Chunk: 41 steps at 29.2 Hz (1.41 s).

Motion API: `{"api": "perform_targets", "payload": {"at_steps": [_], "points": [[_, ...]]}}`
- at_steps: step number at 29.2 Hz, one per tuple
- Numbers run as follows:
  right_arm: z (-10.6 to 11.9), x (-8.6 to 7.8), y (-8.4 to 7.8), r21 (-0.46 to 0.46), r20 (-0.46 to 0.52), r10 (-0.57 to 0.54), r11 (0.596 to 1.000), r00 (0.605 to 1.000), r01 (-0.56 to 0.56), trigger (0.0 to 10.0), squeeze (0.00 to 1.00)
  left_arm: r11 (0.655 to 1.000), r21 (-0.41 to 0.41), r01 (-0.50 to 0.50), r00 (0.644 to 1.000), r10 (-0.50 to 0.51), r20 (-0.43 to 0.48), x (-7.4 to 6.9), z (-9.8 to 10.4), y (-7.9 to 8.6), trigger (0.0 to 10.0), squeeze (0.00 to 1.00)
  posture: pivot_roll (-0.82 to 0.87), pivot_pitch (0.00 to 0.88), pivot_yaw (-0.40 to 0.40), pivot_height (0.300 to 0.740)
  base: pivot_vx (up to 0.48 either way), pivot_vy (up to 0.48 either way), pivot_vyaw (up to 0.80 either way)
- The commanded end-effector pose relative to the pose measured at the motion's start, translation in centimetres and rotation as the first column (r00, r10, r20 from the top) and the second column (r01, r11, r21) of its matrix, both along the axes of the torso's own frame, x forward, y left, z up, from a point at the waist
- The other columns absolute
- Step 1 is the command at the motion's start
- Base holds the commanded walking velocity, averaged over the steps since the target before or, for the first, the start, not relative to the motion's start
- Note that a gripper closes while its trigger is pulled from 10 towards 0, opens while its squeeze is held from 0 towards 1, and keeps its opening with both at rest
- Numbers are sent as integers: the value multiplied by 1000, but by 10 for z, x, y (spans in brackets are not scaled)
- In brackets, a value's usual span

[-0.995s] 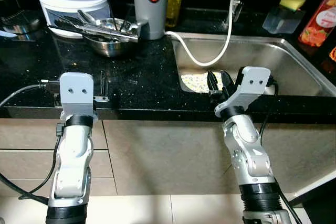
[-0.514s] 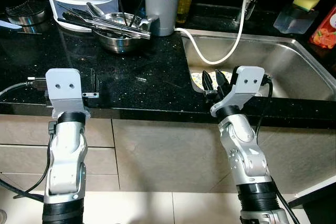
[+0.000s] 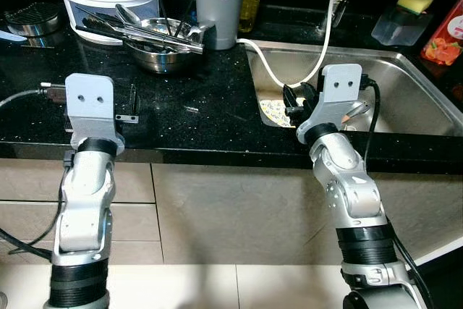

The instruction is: Kitchen organization

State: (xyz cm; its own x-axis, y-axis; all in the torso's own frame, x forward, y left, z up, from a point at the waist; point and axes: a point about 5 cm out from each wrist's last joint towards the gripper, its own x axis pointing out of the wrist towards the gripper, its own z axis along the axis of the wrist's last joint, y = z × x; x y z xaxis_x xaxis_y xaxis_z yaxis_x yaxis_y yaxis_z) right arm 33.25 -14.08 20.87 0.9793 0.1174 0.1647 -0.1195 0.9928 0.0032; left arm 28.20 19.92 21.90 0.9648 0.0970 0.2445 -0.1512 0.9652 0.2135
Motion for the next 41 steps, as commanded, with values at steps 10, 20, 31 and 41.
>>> {"api": "perform_targets", "payload": {"at_steps": [10, 20, 31, 41], "points": [[-4, 7, -17, 65, -22, -117, 991, 993, 119, 10000, 0, 999, 29, 44, 997, -42, -69, 9, -9, -1, 10000, 0, 155, 0, -83, 740, 31, 0, 0], [-5, 6, -18, 63, -33, -127, 990, 991, 129, 10000, 0, 993, 41, 110, 992, -107, -67, 10, -7, -13, 10000, 0, 147, 0, -74, 740, 480, 0, 0], [-6, 6, -18, 60, -33, -128, 990, 991, 130, 10000, 0, 992, 55, 117, 992, -113, -60, 9, -6, -16, 10000, 0, 152, 0, -75, 740, 432, 0, 0], [-6, 5, -19, 55, -31, -132, 989, 991, 134, 10000, 0, 991, 51, 123, 991, -120, -56, 8, -5, -18, 10000, 0, 150, 0, -72, 740, 27, 0, 0]]}}
